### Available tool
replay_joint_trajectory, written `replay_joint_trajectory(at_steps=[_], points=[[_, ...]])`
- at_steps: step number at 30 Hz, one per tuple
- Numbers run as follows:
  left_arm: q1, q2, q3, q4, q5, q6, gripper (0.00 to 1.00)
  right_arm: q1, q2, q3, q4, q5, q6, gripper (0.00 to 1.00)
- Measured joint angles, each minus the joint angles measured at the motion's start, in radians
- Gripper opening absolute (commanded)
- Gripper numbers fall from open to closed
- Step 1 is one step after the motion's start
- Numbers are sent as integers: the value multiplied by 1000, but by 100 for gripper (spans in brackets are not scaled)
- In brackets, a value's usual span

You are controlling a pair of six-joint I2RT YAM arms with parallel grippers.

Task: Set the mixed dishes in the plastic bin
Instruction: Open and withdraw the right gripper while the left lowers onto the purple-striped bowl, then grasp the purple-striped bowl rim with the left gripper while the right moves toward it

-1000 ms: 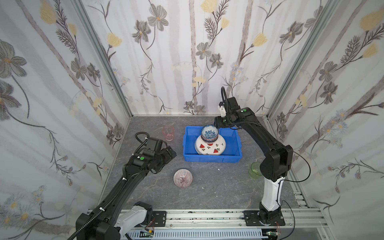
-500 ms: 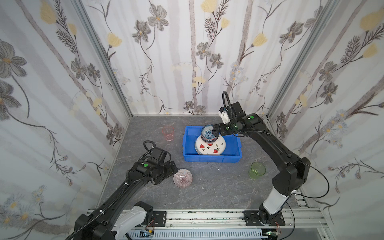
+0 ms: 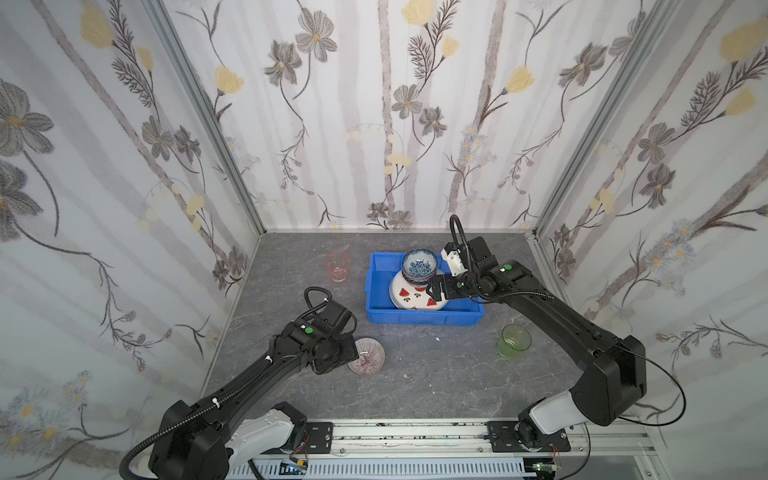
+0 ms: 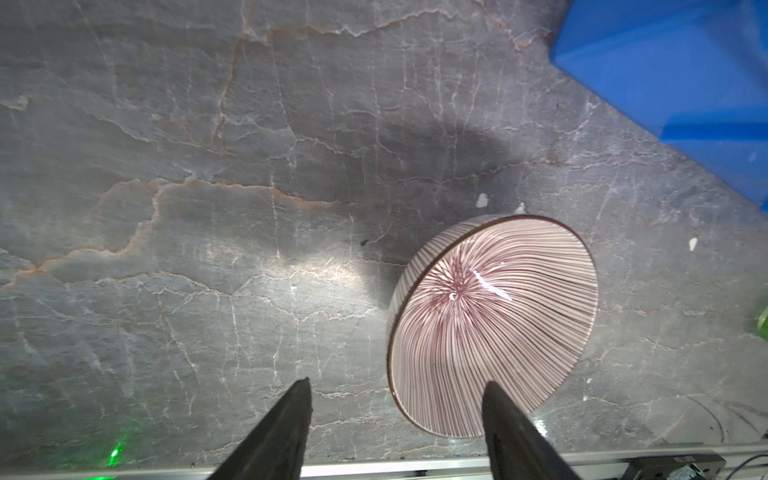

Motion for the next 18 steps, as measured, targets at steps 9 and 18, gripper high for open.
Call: replay_joint_trajectory(at_steps=[9, 18], points=[[0, 41, -10, 25, -16, -4, 42, 5, -51, -135, 103, -37, 37, 100], [0, 77, -10, 71, -27, -15, 35, 7, -87, -195, 174, -45, 67, 100]])
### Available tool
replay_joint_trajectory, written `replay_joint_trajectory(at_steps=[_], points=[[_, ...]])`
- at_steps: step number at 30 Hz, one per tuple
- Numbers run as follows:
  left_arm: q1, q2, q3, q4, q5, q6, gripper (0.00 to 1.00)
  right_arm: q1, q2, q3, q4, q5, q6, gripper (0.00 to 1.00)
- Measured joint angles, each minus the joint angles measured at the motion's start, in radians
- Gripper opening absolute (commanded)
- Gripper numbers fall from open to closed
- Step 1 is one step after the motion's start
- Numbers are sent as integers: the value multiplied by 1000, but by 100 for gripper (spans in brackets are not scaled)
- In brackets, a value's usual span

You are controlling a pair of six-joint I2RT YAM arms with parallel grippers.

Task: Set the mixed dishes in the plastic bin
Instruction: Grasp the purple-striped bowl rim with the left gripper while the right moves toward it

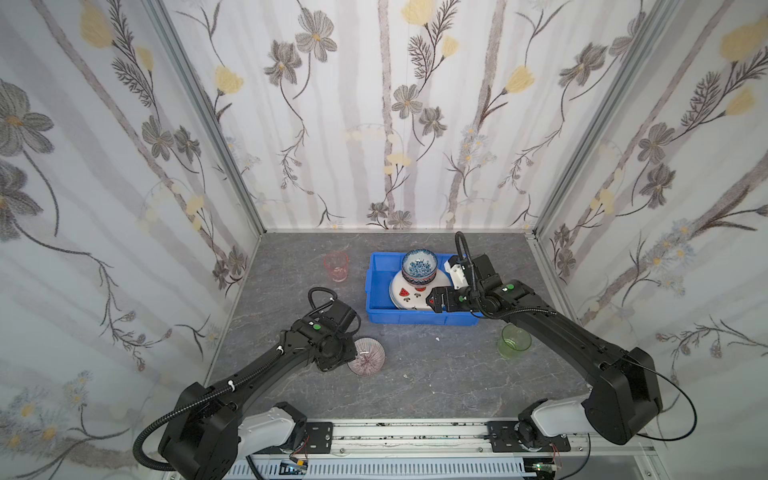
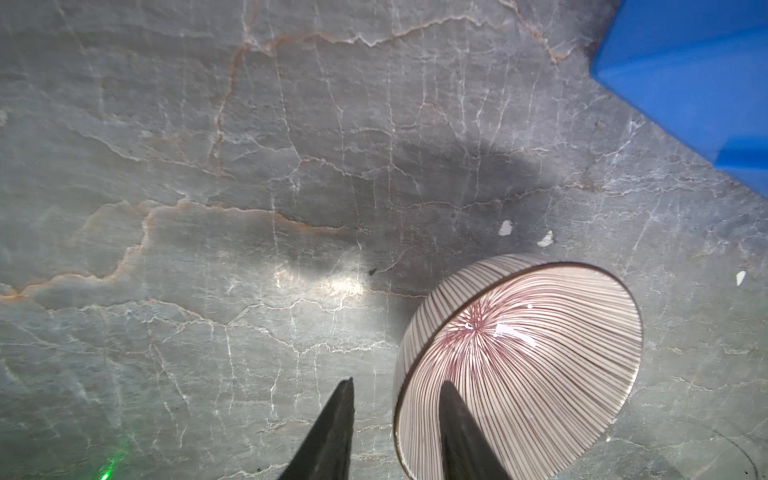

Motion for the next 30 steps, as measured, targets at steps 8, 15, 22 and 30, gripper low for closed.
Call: replay_joint_trajectory(at_steps=[8, 15, 22, 30], points=[[-2, 19, -8, 36, 2, -4, 28, 2, 1, -13, 8, -14, 3, 100], [-4, 25, -24, 58, 11, -4, 24, 16, 1, -29, 9, -14, 8, 100], [-10, 32, -37, 74, 23, -3, 18, 24, -34, -49, 17, -29, 24, 100], [-19, 33, -46, 78, 29, -2, 14, 43, -36, -72, 34, -43, 45, 94]])
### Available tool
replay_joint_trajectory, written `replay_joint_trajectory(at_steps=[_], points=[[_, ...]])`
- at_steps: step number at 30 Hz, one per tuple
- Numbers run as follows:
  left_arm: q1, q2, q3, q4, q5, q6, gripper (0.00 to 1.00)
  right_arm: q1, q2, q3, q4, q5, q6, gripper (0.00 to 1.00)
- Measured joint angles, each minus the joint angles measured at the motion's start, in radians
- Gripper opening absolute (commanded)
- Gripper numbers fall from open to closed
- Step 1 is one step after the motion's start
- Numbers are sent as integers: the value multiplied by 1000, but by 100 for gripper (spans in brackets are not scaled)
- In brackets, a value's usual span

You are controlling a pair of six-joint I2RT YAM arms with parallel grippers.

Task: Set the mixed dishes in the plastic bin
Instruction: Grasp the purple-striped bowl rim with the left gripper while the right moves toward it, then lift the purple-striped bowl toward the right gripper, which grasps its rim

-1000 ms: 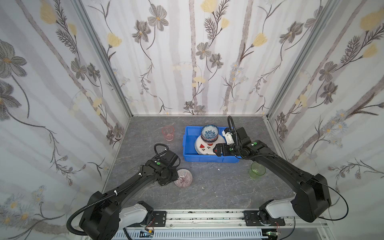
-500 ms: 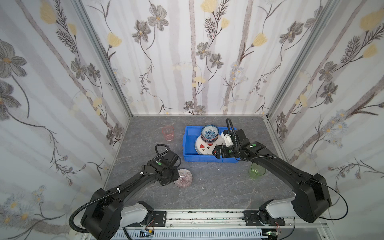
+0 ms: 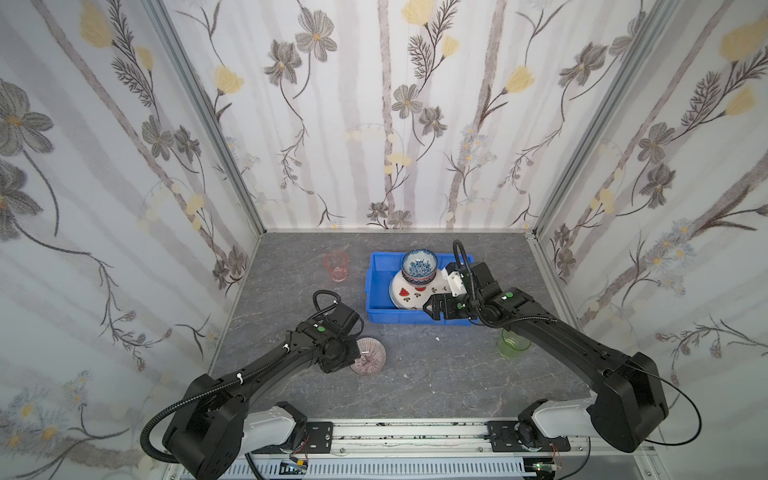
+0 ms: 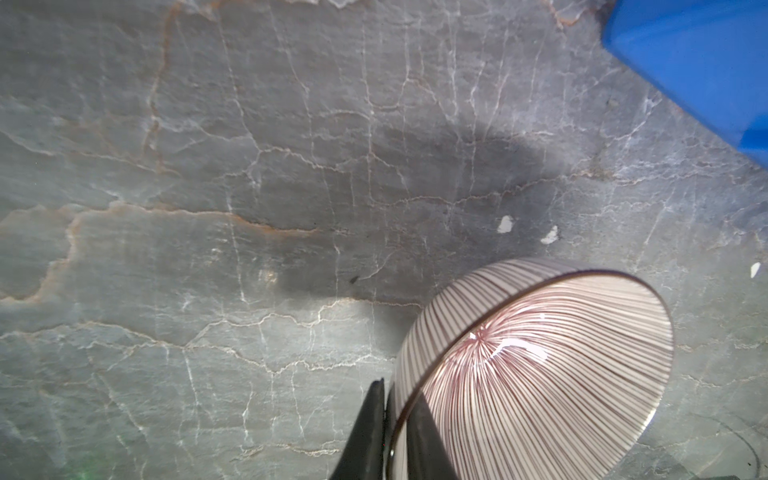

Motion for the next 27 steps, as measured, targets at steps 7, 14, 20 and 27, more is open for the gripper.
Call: replay_joint_trajectory(at_steps=[7, 14, 20, 27], points=[[-5, 0, -6, 5, 0, 0, 9, 31, 3, 1, 5, -21, 0, 90], [-9, -10, -6, 13, -3, 2, 3, 74, 20, 37, 5, -44, -19, 90], [-10, -37, -6, 8, -7, 1, 0, 111, 47, 89, -12, -50, -28, 89], [-27, -71, 32, -26, 0, -19, 0, 153, 95, 154, -58, -49, -47, 83]])
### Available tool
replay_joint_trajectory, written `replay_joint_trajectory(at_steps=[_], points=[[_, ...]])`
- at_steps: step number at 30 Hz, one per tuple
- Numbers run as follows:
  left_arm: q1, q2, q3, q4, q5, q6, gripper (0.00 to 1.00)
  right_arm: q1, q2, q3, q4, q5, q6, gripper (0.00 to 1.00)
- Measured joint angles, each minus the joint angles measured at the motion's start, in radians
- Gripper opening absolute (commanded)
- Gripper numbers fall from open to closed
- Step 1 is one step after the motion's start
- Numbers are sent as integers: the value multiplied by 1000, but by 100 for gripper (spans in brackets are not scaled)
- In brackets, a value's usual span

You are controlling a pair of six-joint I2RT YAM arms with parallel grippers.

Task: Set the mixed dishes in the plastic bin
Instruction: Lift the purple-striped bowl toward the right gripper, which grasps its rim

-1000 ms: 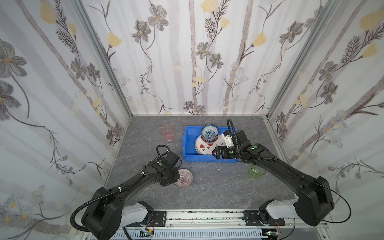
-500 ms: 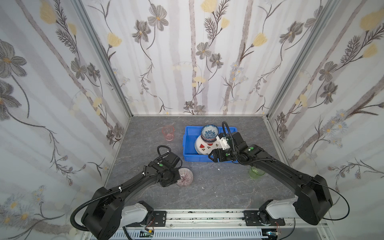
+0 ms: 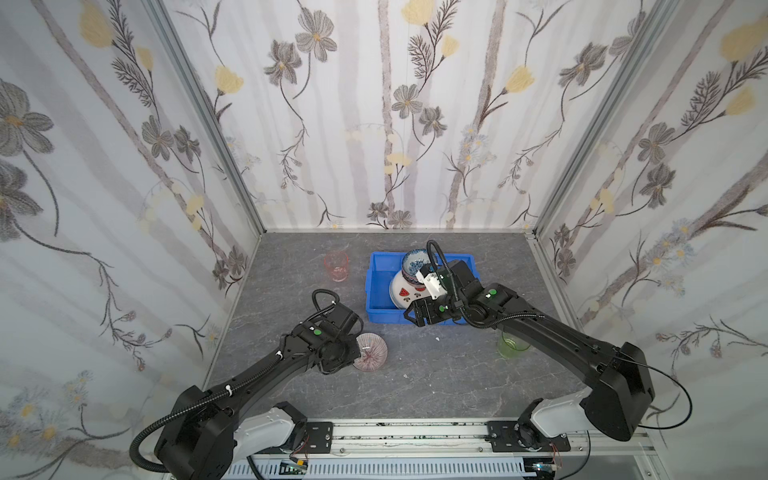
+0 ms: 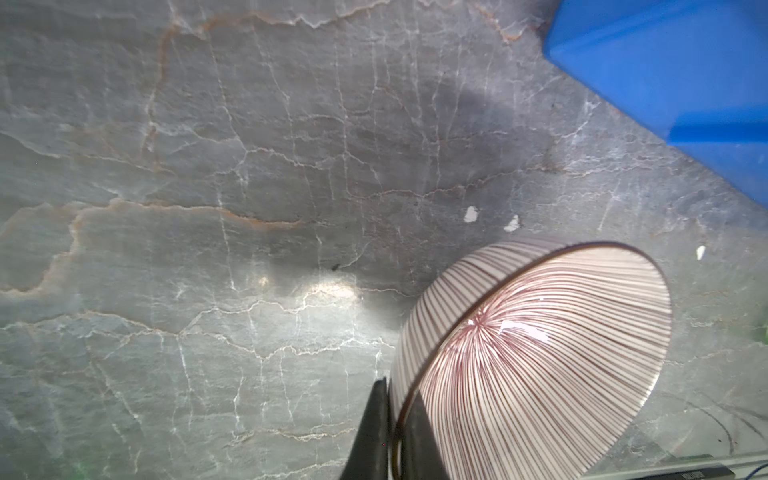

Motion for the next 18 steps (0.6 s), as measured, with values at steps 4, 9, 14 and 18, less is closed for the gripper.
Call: replay_joint_trajectory(at_steps=[4, 9, 14, 18], points=[[-18, -5, 73, -34, -1, -16, 0, 30, 29, 37, -40, 19, -10, 80], [-37, 10, 187, -89, -12, -35, 0, 74, 71, 92, -74, 46, -26, 78], [-42, 46, 254, -127, -42, -56, 0, 111, 114, 127, -82, 76, -32, 75], [-50, 71, 298, -135, -50, -64, 0, 137, 156, 150, -85, 77, -33, 70]])
